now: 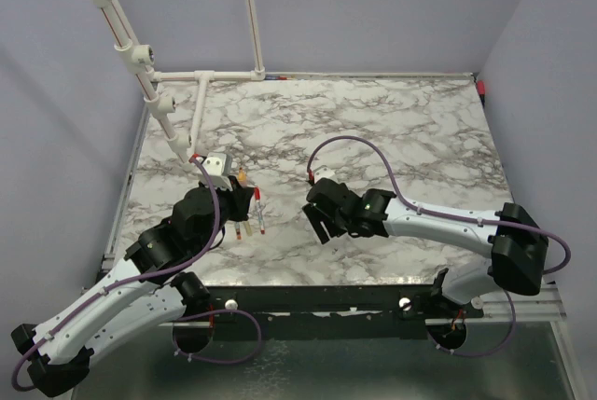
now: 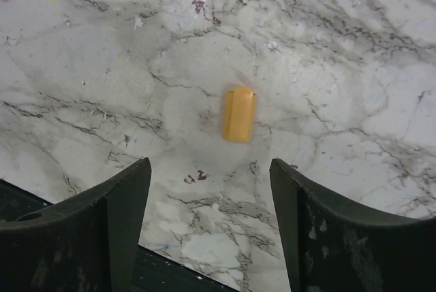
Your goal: Insert the pens into the pen caps
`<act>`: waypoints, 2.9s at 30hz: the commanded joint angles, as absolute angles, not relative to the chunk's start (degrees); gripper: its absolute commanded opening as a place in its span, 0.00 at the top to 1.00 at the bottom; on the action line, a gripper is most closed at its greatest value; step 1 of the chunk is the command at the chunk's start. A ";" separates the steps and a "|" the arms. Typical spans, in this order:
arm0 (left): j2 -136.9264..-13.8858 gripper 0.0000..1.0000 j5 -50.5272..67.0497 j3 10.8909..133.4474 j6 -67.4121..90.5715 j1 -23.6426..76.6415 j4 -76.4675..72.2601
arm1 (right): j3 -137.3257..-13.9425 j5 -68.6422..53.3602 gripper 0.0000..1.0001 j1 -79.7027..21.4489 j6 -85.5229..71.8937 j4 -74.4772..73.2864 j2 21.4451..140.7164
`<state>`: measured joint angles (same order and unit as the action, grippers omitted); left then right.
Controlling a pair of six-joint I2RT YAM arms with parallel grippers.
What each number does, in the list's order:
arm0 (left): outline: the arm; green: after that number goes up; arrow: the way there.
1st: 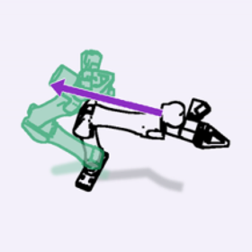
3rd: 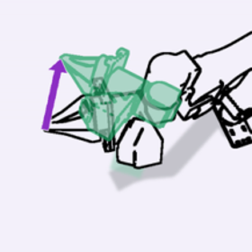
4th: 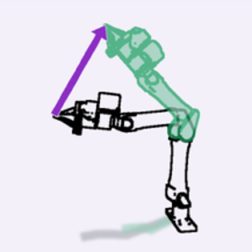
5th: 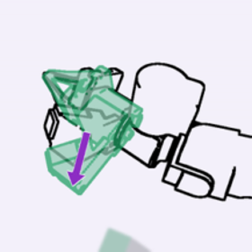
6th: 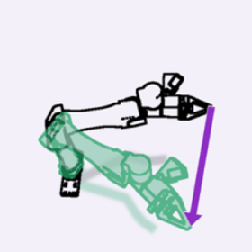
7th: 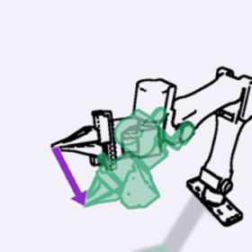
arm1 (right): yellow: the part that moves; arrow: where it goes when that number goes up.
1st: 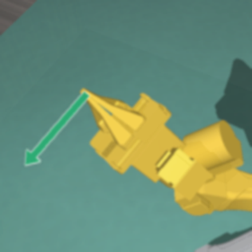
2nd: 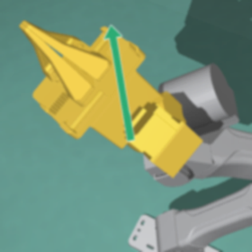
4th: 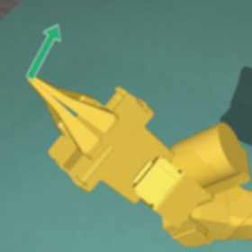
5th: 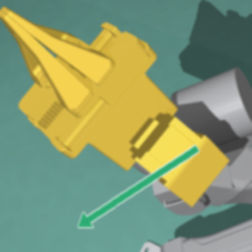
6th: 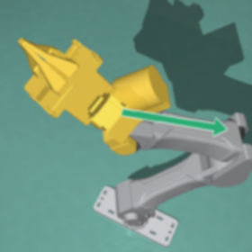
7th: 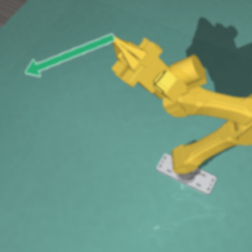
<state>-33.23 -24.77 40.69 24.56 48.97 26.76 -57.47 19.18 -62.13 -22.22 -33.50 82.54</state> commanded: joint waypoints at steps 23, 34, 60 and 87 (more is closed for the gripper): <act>-33.15 1.00 -25.93 40.12 24.07 48.96 27.51 | -55.87 13.51 0.38 -54.85 -43.13 -31.97 86.95; -33.63 1.00 -25.58 40.18 24.05 48.96 27.51 | -58.02 4.96 0.59 -54.68 -53.52 -23.97 88.11; -34.18 1.00 -25.66 40.17 23.99 48.89 27.51 | -51.79 11.13 0.99 -54.68 -53.81 -28.34 93.30; -34.58 1.00 -25.49 40.17 23.99 48.83 27.51 | -56.48 26.55 0.99 -53.20 -56.79 -37.15 95.44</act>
<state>-34.48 -24.84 40.69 24.53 48.97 26.76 -54.35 22.20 -54.30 -55.92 -35.14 94.21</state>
